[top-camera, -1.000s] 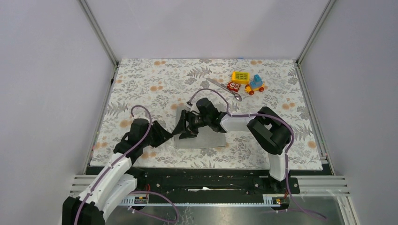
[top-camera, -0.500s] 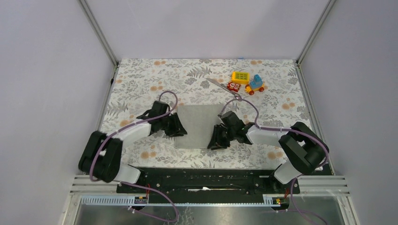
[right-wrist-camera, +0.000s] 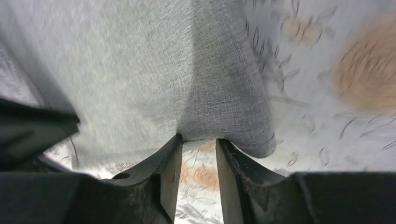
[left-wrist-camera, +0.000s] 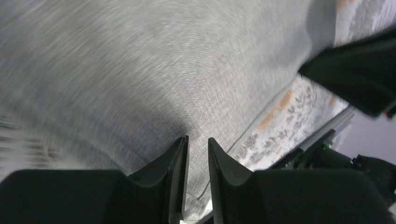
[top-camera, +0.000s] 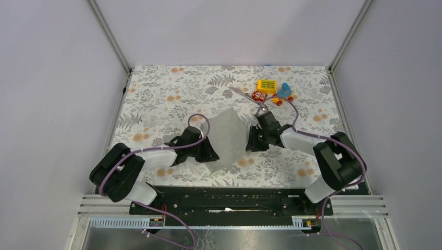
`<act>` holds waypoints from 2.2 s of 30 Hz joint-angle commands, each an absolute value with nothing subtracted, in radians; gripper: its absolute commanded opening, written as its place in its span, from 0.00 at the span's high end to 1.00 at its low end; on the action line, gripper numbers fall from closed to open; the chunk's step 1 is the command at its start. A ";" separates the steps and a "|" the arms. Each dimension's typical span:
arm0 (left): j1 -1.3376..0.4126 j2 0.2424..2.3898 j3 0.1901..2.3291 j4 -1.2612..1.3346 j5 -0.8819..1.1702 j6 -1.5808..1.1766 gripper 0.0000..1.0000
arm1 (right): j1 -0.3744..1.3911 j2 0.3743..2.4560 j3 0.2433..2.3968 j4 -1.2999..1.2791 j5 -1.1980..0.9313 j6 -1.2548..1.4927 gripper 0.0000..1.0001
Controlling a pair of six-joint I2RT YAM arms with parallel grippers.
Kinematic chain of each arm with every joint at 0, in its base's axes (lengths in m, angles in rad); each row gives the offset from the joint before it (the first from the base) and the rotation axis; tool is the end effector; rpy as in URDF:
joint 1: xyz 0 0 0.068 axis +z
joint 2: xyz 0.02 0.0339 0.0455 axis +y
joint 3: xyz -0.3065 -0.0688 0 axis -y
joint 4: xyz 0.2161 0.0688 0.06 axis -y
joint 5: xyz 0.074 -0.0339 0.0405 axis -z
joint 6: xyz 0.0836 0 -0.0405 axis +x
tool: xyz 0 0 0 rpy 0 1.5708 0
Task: Fold the napkin into a case and place the utensils inside
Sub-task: Rotate the square-folded napkin at the center of the board.
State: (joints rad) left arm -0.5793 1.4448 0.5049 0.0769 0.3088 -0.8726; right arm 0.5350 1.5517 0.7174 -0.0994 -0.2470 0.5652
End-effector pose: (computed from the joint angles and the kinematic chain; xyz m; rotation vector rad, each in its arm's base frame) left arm 0.2014 -0.1621 0.1617 -0.2363 2.6414 -0.9575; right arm 0.2442 0.1685 0.1755 -0.0679 2.6305 0.7315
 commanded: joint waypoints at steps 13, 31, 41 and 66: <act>-0.948 1.570 0.740 0.016 0.241 -1.057 0.61 | 0.519 1.876 1.294 -0.406 -0.137 0.321 0.47; -0.600 1.564 0.653 -0.027 0.321 -0.854 0.54 | 0.518 1.731 0.924 -0.077 -0.372 0.591 0.62; -0.592 1.686 0.838 -0.060 0.316 -0.823 0.51 | 0.460 1.873 1.141 -0.261 -0.245 0.425 0.63; -0.695 0.968 0.343 -0.233 0.344 -1.241 0.56 | 0.319 1.470 0.732 -0.393 -0.464 0.459 0.47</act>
